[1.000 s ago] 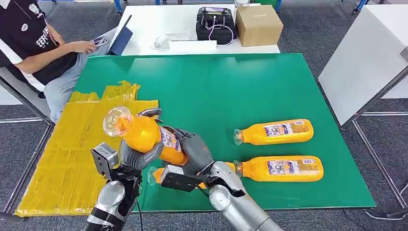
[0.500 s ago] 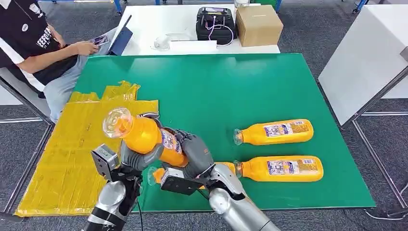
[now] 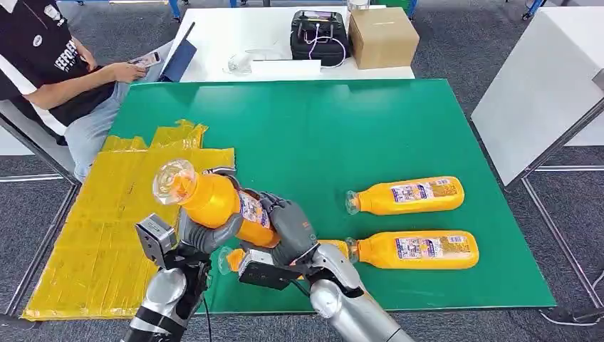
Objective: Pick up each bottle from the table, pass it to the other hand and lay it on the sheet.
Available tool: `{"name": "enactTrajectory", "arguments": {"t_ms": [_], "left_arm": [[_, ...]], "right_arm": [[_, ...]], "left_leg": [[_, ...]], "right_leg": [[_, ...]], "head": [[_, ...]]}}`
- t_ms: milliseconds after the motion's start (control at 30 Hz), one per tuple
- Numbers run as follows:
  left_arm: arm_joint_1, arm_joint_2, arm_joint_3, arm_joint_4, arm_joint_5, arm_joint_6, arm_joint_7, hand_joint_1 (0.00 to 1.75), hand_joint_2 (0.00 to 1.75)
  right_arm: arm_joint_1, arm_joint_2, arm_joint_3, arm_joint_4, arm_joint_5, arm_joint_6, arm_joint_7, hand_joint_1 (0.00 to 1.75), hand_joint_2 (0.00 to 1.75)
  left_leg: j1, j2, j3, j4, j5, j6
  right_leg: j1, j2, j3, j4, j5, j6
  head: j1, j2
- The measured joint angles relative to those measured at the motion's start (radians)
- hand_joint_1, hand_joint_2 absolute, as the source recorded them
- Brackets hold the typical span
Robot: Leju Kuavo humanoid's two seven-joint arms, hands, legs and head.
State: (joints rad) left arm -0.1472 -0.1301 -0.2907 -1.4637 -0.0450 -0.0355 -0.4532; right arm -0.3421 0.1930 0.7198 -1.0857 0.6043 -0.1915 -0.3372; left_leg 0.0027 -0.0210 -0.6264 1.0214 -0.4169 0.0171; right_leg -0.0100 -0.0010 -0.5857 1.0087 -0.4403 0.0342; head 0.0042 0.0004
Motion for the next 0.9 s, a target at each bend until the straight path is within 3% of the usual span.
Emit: {"name": "enactTrajectory", "arguments": {"t_ms": [133,167,200,233,267,533,567,600,767,900], "left_arm": [[0.000,0.000,0.000,0.000,-0.006,0.003,-0.002,1.75,1.75],[0.000,0.000,0.000,0.000,-0.007,0.003,-0.002,1.75,1.75],[0.000,0.000,0.000,0.000,-0.007,0.003,-0.002,1.75,1.75],[0.000,0.000,0.000,0.000,-0.007,0.003,-0.002,1.75,1.75],[0.000,0.000,0.000,0.000,-0.012,0.007,-0.003,1.75,1.75],[-0.005,0.002,-0.001,-0.003,-0.092,0.059,-0.007,1.75,1.75],[-0.009,0.003,-0.001,-0.007,-0.140,0.097,-0.007,1.75,1.75],[-0.030,0.016,0.012,-0.015,-0.303,0.232,0.012,1.75,1.75],[-0.092,0.048,0.065,-0.007,-0.780,0.513,0.126,1.75,1.75],[-0.177,0.097,0.087,0.102,-1.050,0.577,0.240,1.75,1.75]], "right_arm": [[0.000,-0.001,0.000,-0.001,0.000,0.000,0.000,1.75,1.75],[0.001,-0.001,0.000,-0.001,0.000,0.000,0.000,1.34,1.75],[0.001,-0.001,0.000,-0.002,0.000,0.000,0.000,0.00,1.75],[0.001,-0.001,0.000,-0.002,0.000,0.000,0.000,0.00,1.75],[0.001,-0.001,0.000,-0.003,0.000,-0.002,0.000,0.00,0.00],[0.016,-0.008,-0.003,-0.034,0.008,-0.024,-0.005,0.00,0.00],[0.023,-0.014,-0.003,-0.053,0.009,-0.026,-0.006,0.00,1.75],[0.042,-0.029,-0.019,-0.142,0.010,-0.038,-0.010,0.00,1.75],[0.080,-0.055,-0.059,-0.297,0.065,-0.078,-0.014,0.00,1.75],[0.093,-0.072,-0.066,-0.409,0.096,-0.106,-0.015,0.00,1.75]], "left_leg": [[0.000,0.000,0.000,0.000,0.000,0.000],[0.000,0.000,0.000,0.000,0.000,0.000],[0.000,0.000,0.000,0.000,0.000,0.000],[0.000,0.000,0.000,0.000,0.000,0.000],[0.000,0.000,0.000,0.000,0.000,0.000],[0.000,0.000,0.000,0.000,0.000,0.000],[0.000,0.000,0.000,0.000,0.000,0.000],[0.000,0.000,0.000,0.000,0.000,0.000],[0.000,0.000,0.000,0.000,0.000,0.000],[0.000,0.000,0.000,0.000,0.001,-0.001]], "right_leg": [[0.000,0.000,0.000,0.000,0.000,0.000],[0.000,0.000,0.000,0.000,0.000,0.000],[0.000,0.000,0.000,0.000,0.000,0.000],[0.000,0.000,0.000,0.000,0.000,0.000],[0.000,0.000,0.000,0.000,0.000,0.000],[0.000,0.000,0.000,0.000,0.000,0.000],[0.000,0.000,0.000,0.000,0.000,0.000],[0.000,0.000,0.000,0.000,0.000,0.000],[0.000,0.000,0.000,0.000,0.000,0.000],[0.000,0.000,0.000,0.000,0.001,-0.001]], "head": [[0.000,0.000],[0.000,0.000],[0.000,0.000],[0.000,0.000],[0.000,0.000],[0.000,0.000],[0.000,0.000],[0.000,0.000],[0.000,0.000],[0.000,0.000]]}}
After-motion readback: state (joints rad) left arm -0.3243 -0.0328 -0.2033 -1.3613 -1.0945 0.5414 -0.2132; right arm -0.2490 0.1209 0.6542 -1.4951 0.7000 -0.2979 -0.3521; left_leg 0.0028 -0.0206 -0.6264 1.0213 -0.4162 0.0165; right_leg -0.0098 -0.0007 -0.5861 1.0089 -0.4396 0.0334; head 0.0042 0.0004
